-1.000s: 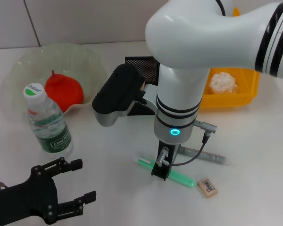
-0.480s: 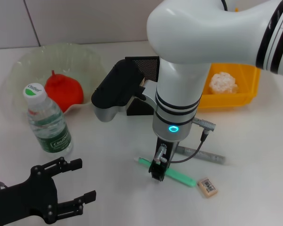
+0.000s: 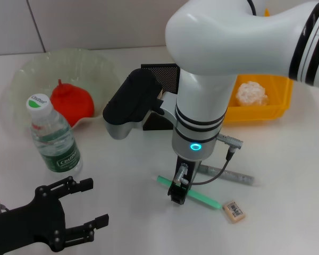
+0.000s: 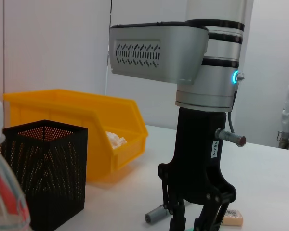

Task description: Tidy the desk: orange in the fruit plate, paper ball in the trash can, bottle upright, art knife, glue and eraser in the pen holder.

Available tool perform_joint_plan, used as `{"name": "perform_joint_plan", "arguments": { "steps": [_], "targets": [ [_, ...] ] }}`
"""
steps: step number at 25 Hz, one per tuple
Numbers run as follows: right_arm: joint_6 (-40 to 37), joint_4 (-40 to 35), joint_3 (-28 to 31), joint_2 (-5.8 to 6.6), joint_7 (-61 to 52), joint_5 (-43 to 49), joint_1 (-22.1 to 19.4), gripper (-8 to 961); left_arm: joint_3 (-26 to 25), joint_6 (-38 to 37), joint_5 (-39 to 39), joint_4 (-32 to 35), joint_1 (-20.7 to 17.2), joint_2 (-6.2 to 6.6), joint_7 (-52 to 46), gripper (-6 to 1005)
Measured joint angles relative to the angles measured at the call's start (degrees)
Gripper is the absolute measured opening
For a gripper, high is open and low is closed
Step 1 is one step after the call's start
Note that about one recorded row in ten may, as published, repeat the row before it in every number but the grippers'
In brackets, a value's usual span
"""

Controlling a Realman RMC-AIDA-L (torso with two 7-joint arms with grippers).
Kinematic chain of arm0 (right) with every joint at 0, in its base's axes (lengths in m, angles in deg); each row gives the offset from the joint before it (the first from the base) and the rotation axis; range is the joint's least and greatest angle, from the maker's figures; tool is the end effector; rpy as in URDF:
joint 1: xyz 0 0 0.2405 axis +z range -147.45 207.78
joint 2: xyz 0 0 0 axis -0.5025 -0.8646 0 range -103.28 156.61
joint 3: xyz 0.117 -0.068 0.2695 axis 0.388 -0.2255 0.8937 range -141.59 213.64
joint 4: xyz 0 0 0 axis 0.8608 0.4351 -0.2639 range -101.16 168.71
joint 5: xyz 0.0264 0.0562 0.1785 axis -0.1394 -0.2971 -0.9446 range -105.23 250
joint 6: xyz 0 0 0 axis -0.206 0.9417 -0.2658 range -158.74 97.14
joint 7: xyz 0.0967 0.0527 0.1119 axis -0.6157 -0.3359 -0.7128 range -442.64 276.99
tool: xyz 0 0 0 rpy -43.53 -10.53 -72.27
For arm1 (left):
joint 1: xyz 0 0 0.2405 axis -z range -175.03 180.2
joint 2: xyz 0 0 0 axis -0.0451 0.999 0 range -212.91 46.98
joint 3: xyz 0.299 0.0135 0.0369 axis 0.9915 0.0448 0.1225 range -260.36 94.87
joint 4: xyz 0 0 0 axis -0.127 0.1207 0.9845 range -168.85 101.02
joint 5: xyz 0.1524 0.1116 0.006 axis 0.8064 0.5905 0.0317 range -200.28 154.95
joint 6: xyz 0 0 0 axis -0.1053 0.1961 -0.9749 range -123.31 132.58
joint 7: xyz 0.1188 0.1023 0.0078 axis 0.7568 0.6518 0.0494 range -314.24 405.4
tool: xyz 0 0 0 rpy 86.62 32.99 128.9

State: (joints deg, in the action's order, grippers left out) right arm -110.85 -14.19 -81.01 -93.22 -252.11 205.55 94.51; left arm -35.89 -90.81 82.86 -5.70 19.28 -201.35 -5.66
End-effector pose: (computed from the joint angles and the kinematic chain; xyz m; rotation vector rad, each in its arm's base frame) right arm 0.1407 0.3591 -0.1435 -2.6568 0.7473 -1.0416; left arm -0.3251 0.2396 -0.0545 -2.7302 -0.3565 -0.8201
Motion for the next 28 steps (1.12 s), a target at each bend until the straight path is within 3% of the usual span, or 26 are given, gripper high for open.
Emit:
{"name": "perform_joint_plan", "arguments": {
  "steps": [18, 23, 28],
  "targets": [
    [-0.48, 0.56, -0.35, 0.00, -0.08, 0.60, 0.02, 271, -0.01, 0.00, 0.12, 0.00, -0.07, 0.00, 0.00, 802],
    [-0.78, 0.47, -0.38, 0.00, -0.08, 1.00, -0.02, 163, 0.00, 0.00, 0.12, 0.00, -0.09, 0.00, 0.00, 802],
    [-0.83, 0.54, -0.39, 0.00, -0.07, 1.00, 0.00, 163, 0.05, 0.00, 0.12, 0.00, -0.09, 0.00, 0.00, 802]
  ]
}}
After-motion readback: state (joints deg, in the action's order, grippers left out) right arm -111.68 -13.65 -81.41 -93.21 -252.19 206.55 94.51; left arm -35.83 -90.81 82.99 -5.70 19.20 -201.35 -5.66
